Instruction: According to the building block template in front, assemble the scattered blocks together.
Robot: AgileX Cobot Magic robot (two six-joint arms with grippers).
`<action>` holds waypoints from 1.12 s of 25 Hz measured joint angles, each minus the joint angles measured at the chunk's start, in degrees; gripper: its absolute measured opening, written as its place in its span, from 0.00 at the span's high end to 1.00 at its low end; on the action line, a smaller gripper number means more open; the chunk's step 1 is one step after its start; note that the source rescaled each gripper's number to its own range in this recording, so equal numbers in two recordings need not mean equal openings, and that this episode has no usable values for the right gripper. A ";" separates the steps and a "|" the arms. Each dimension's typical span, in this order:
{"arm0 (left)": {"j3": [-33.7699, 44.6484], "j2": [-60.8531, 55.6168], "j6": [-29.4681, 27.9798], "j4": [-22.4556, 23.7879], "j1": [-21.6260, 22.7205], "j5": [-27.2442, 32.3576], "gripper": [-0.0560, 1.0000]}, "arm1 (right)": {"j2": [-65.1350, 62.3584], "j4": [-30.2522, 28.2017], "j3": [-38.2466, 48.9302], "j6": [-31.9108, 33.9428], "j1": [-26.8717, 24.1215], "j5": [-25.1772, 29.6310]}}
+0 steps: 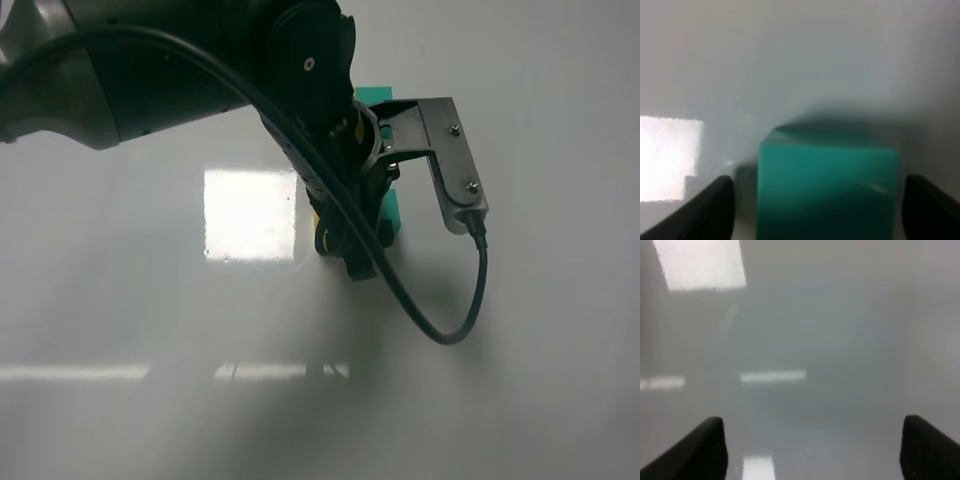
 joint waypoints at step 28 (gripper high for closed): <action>-4.52 -20.36 -38.30 -4.05 23.90 12.29 0.13 | 0.00 0.00 0.00 0.00 0.00 0.00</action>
